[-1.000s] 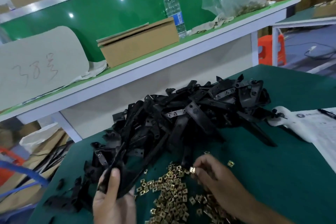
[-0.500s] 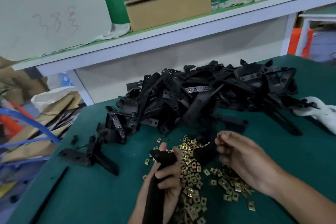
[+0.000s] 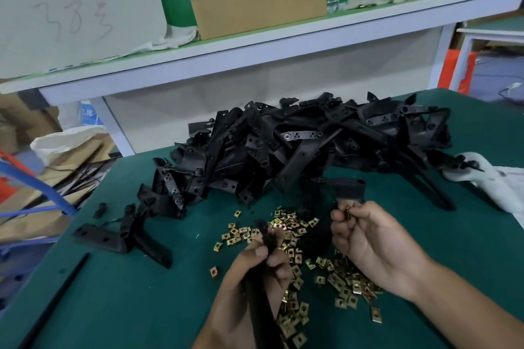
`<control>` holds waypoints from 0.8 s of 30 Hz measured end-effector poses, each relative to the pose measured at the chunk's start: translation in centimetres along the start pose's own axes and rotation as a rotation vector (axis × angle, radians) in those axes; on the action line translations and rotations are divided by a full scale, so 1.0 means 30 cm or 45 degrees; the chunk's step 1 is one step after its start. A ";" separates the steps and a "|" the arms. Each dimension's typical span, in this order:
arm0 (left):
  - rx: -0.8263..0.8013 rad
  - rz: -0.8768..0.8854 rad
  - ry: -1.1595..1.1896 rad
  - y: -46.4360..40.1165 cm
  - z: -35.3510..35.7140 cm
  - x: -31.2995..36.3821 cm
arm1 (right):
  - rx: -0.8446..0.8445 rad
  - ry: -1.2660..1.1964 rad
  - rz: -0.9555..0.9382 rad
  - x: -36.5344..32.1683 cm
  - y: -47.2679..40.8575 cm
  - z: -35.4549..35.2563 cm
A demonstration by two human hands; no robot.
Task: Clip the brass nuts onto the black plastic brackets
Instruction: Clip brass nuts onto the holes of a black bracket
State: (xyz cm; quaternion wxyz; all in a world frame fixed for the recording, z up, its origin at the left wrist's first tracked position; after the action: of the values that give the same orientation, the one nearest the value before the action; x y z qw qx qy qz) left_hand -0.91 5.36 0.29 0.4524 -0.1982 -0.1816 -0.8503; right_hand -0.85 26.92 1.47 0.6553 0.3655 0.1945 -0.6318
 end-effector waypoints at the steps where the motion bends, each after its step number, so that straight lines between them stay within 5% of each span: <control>1: -0.030 0.000 0.014 -0.007 0.006 -0.013 | -0.004 0.012 -0.005 -0.003 0.002 0.002; 12: 0.344 0.174 -0.737 -0.004 0.020 -0.043 | 0.025 0.031 0.027 -0.012 0.005 0.007; 18: 0.236 0.200 -0.608 0.009 0.067 -0.040 | 0.053 0.025 0.009 -0.005 -0.002 0.002; 24: 0.290 0.371 -0.865 0.011 0.049 -0.026 | -0.013 -0.004 0.096 -0.008 0.012 0.009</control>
State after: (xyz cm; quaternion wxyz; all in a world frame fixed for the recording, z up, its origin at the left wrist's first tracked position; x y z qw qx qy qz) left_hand 0.02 6.45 1.19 0.5016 -0.4408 -0.3845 -0.6373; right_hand -0.60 26.87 1.91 0.6808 0.3684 0.1828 -0.6061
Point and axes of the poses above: each hand's wrist, its own y-axis away from the middle knuckle, its own z-axis out of the palm, x = y × z, the point moved 1 cm from there along -y, towards the middle knuckle, and after that the axes turned 8 degrees about x, right-handed, at the moved point
